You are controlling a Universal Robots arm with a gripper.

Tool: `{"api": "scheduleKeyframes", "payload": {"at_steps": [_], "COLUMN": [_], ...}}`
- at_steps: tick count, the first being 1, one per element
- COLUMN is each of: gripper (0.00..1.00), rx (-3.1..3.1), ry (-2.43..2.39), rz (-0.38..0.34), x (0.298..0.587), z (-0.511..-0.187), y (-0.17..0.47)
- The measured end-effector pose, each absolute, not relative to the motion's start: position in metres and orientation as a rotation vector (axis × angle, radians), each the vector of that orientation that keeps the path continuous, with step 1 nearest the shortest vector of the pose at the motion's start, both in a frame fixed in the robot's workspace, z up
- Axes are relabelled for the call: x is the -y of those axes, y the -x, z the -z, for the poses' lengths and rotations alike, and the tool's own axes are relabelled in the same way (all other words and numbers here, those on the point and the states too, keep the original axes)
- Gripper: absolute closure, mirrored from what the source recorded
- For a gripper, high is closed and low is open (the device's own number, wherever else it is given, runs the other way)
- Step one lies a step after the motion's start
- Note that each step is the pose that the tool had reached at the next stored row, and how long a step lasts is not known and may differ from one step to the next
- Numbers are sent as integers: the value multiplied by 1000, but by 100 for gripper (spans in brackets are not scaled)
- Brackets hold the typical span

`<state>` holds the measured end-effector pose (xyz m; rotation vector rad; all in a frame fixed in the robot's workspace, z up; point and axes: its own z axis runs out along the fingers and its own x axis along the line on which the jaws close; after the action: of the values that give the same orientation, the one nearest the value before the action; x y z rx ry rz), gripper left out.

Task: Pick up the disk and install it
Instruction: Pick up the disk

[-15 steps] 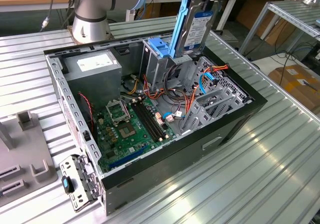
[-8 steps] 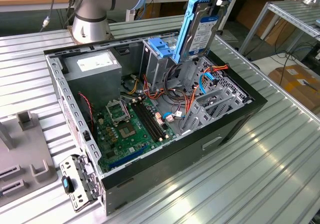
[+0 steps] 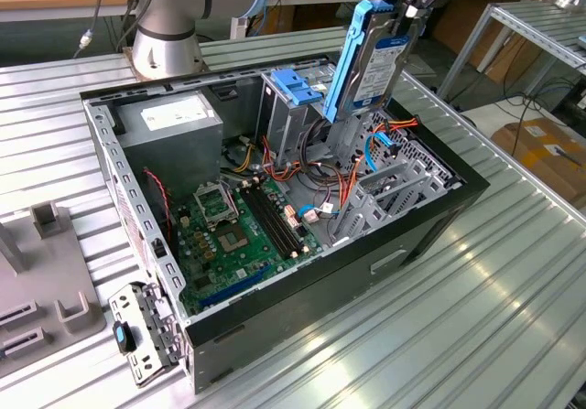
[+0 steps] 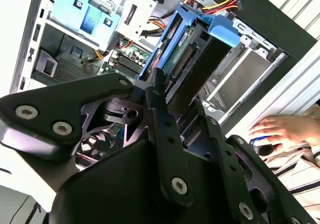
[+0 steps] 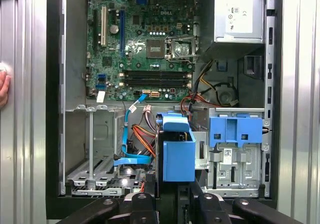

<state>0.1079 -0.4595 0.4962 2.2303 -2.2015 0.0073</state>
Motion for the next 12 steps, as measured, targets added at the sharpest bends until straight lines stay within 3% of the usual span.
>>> {"api": "scheduleKeyframes", "payload": {"at_steps": [12], "gripper": [65], "rx": [2201], "ry": [-2230], "rz": [-8], "x": [460], "z": [-503], "y": [-108]}}
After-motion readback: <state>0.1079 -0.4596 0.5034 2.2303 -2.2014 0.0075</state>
